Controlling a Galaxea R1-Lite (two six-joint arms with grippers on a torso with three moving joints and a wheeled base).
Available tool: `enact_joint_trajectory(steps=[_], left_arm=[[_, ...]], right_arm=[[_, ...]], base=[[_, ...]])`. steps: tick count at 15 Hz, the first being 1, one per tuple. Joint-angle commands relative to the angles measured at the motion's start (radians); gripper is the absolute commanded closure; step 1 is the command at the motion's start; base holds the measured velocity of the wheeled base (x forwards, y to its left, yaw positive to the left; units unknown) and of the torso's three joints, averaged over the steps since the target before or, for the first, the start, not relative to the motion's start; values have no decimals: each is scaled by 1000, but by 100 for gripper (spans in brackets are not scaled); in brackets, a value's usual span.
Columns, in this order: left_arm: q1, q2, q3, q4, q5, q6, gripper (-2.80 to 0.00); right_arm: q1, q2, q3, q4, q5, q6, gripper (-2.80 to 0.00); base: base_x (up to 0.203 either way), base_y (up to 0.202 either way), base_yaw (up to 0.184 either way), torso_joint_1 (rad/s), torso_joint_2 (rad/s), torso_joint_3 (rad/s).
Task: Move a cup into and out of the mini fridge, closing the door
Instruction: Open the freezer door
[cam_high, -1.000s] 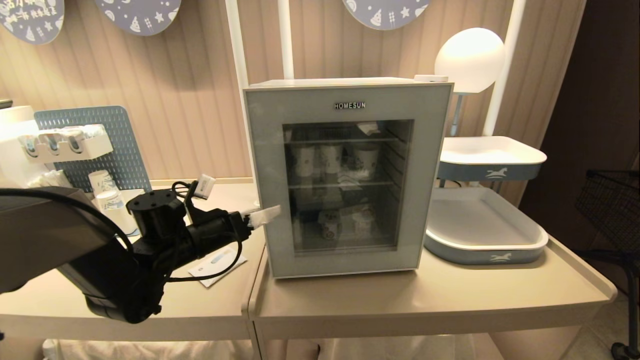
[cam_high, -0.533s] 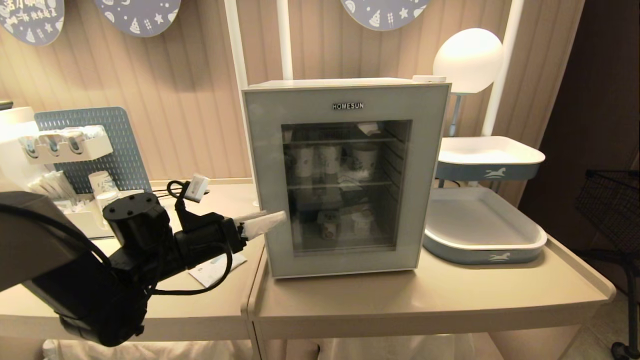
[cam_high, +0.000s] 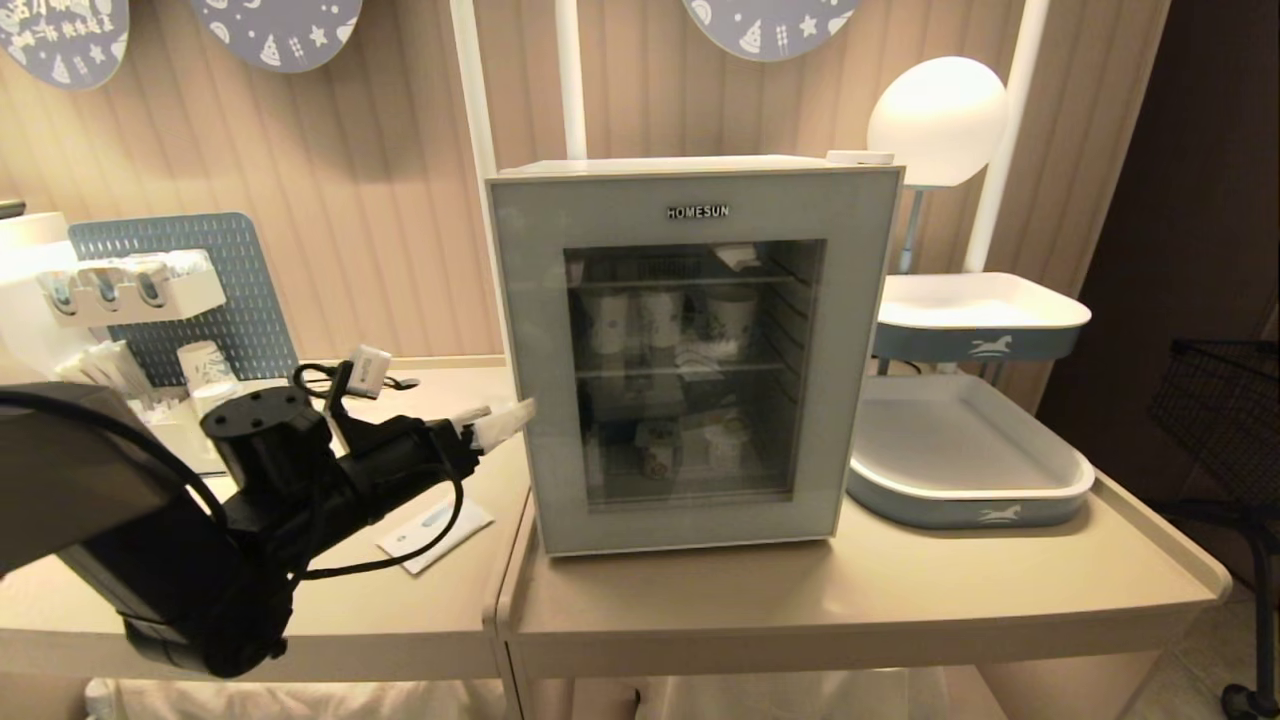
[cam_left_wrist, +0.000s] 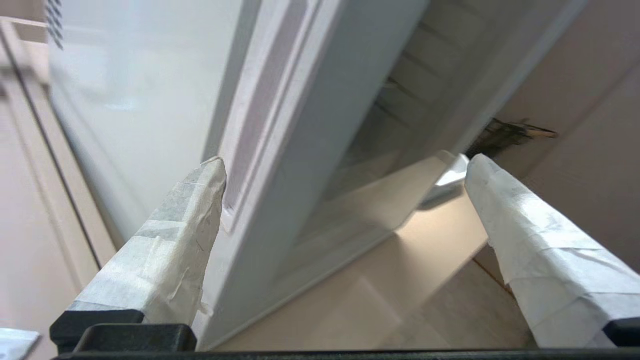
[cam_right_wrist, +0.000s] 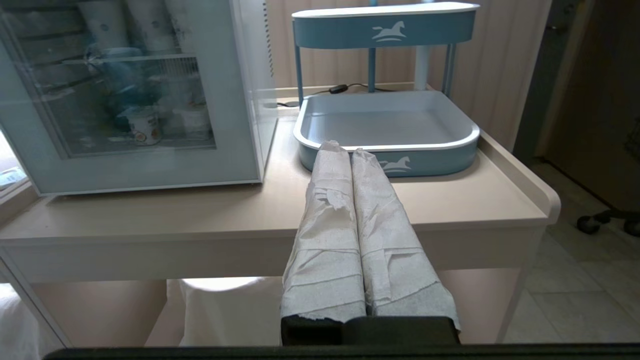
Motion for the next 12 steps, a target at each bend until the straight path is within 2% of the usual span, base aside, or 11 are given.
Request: enact_joint_trajectory(steps=[1, 8, 12], left_arm=[[0, 49, -30, -5, 25, 9, -280], [-75, 96, -142, 63, 18, -3, -280], [-85, 64, -136, 59, -83, -80, -280]], right_arm=[[0, 1, 35, -1, 0, -1, 0], [0, 1, 35, -1, 0, 0, 0], [0, 1, 35, -1, 0, 0, 0]], base=[[0, 0, 0, 0, 0, 0], [0, 0, 0, 0, 0, 0], [0, 0, 0, 0, 0, 0]])
